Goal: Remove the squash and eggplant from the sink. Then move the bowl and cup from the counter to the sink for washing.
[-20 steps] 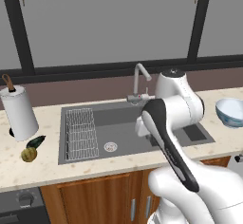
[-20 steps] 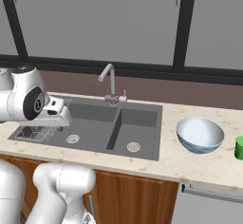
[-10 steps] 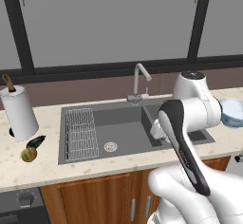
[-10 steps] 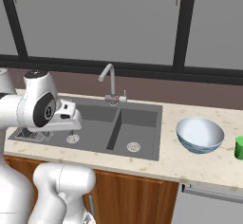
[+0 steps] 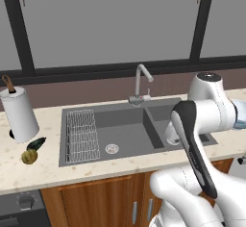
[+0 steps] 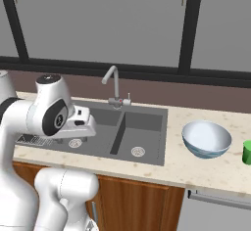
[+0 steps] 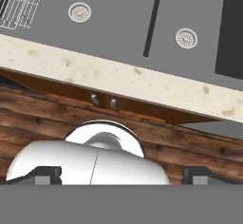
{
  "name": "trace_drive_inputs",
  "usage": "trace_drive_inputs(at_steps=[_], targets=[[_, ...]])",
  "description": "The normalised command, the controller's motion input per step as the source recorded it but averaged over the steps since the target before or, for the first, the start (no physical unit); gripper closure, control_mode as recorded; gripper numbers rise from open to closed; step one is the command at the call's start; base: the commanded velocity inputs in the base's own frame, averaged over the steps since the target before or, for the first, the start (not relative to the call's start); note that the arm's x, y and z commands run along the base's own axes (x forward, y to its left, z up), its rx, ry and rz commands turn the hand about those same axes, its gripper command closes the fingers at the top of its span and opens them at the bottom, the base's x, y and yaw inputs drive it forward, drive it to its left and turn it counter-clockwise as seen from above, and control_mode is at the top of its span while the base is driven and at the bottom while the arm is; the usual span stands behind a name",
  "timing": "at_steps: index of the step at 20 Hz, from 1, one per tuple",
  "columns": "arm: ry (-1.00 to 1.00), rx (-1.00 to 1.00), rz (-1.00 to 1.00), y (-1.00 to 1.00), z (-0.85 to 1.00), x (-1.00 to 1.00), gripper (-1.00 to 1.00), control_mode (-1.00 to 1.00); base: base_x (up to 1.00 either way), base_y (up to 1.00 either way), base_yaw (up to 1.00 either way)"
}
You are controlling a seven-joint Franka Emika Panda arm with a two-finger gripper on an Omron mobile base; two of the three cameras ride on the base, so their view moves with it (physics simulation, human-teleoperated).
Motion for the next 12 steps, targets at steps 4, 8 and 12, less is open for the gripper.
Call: trace_drive_inputs(at_steps=[4,8,12], targets=[[0.00,-0.04,0.00,-0.36,0.00,0.00,-1.00,-1.00,0.00,0.00,0.00],[0.00,-0.01,0.00,-0.37,0.00,0.00,-1.00,-1.00,0.00,0.00,0.00],[0.00,-0.01,0.00,-0.35,0.02,0.00,-1.00,-1.00,0.00,0.00,0.00]])
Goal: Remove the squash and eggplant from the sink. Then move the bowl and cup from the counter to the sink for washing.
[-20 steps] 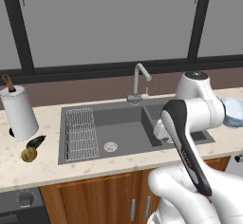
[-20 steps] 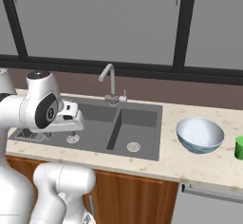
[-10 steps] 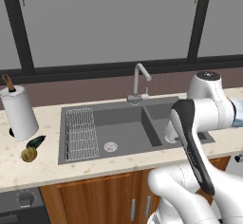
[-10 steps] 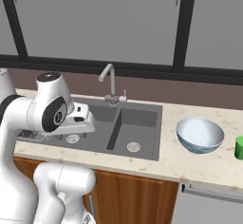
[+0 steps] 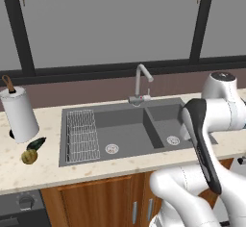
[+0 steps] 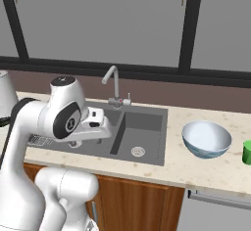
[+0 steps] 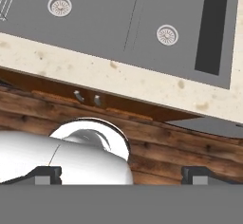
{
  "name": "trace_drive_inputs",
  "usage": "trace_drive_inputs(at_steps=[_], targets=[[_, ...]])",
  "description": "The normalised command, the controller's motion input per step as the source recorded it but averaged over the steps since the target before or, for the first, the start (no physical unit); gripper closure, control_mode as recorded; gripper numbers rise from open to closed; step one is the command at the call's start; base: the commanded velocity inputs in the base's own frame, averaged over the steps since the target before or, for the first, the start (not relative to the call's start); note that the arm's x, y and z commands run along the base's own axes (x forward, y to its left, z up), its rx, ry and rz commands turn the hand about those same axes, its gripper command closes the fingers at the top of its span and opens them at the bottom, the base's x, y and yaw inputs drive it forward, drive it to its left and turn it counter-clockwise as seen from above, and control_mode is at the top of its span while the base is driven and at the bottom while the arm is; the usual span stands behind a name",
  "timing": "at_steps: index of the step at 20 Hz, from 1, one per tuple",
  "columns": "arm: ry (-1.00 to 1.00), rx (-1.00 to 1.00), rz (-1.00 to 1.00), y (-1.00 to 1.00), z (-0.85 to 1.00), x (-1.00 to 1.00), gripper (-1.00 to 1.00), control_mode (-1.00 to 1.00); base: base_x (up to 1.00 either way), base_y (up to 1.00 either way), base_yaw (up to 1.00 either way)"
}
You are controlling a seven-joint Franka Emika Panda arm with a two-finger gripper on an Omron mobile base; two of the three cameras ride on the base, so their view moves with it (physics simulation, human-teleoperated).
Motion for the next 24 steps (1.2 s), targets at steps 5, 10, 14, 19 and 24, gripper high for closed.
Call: trace_drive_inputs(at_steps=[5,10,14,19,24], targets=[[-0.04,-0.04,0.02,-0.32,0.00,0.00,-1.00,-1.00,0.00,0.00,0.00],[-0.09,-0.05,0.00,-0.29,0.04,0.00,-1.00,-1.00,0.00,0.00,0.00],[-0.10,-0.08,0.00,-0.30,0.05,0.00,-1.00,-1.00,0.00,0.00,0.00],[-0.05,-0.08,0.00,-0.30,0.01,0.02,-1.00,-1.00,0.00,0.00,0.00],[0.00,-0.07,0.00,-0.30,0.03,0.08,-1.00,-1.00,0.00,0.00,0.00]])
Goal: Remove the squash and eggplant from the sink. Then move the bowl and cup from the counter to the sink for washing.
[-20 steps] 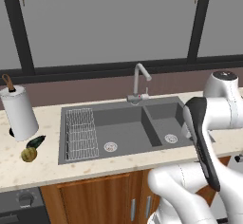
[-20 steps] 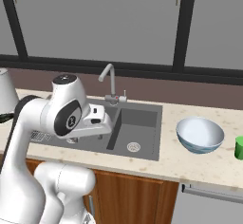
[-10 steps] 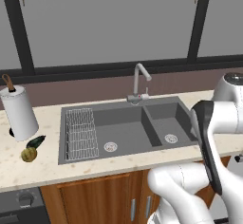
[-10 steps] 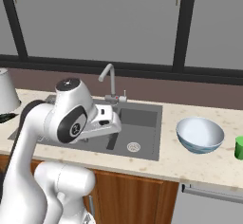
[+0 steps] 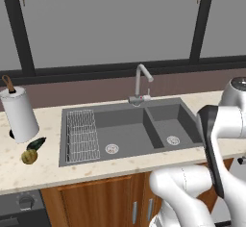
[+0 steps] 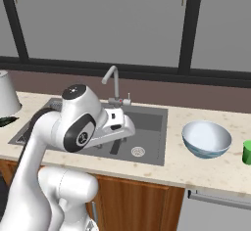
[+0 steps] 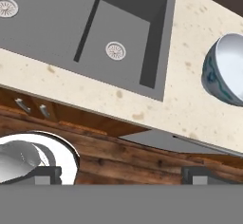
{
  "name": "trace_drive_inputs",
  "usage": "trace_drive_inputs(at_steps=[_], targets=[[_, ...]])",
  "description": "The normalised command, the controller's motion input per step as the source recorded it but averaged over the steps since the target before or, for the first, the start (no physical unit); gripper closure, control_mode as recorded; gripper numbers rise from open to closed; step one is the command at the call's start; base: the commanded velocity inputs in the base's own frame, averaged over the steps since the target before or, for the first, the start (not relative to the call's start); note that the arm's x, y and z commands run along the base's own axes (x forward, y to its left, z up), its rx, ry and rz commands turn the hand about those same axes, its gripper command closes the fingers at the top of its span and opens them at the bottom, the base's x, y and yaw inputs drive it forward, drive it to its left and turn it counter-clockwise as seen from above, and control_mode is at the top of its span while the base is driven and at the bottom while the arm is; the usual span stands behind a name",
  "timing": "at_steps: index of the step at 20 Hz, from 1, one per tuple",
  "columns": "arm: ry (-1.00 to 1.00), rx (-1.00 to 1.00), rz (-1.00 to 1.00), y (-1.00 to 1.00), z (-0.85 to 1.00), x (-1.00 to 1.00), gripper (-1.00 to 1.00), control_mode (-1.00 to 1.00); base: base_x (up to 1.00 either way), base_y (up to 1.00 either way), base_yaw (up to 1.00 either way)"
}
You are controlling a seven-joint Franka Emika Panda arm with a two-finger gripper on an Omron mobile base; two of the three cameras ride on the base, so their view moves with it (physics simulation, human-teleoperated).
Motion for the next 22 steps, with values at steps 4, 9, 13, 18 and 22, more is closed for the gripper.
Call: trace_drive_inputs(at_steps=[4,9,13,18,22], targets=[[0.00,-0.04,0.00,-0.30,0.05,0.09,-1.00,-1.00,0.00,0.00,0.00],[0.00,-0.02,0.00,-0.28,0.02,0.08,-1.00,-1.00,0.00,0.00,0.00],[0.00,-0.02,0.00,-0.25,0.00,0.14,-1.00,-1.00,0.00,0.00,0.00],[0.00,-0.03,0.00,-0.25,0.00,0.19,-1.00,-1.00,0.00,0.00,0.00],[0.00,-0.04,0.00,-0.24,0.00,0.14,-1.00,-1.00,0.00,0.00,0.00]])
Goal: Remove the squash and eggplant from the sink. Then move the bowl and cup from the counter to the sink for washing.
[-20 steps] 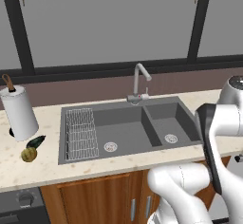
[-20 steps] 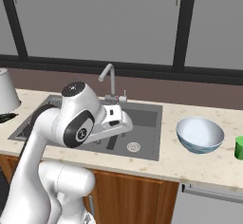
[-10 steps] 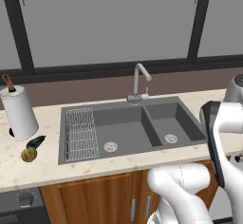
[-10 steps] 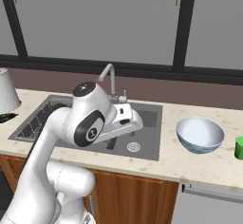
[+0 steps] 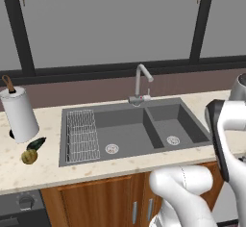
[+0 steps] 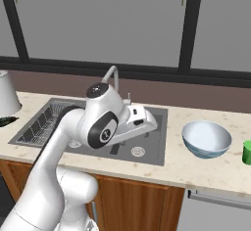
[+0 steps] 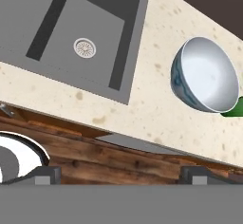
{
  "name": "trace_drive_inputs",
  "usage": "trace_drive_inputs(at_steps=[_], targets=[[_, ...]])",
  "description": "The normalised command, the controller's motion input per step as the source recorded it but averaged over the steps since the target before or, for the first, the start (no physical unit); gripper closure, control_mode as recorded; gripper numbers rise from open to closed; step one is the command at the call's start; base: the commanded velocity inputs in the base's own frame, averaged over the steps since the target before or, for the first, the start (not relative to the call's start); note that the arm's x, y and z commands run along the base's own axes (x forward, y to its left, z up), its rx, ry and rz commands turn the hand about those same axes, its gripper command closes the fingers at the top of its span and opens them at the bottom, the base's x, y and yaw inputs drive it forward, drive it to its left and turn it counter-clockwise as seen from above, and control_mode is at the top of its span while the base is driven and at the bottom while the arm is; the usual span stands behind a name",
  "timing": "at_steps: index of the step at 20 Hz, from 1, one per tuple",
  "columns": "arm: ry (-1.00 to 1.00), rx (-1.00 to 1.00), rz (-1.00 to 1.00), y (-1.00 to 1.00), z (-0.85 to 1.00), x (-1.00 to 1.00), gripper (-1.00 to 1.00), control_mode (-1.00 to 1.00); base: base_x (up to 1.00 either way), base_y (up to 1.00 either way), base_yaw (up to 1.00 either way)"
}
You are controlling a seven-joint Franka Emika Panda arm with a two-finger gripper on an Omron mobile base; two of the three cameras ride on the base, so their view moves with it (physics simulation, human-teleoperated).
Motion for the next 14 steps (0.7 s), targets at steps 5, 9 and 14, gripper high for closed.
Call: trace_drive_inputs(at_steps=[5,9,14], targets=[[0.00,-0.04,0.00,-0.26,0.00,0.18,-1.00,-1.00,0.00,0.00,0.00],[0.00,-0.03,0.00,-0.25,0.00,0.15,-1.00,-1.00,0.00,0.00,0.00],[0.00,-0.03,0.00,-0.24,-0.02,0.17,-1.00,-1.00,0.00,0.00,0.00]])
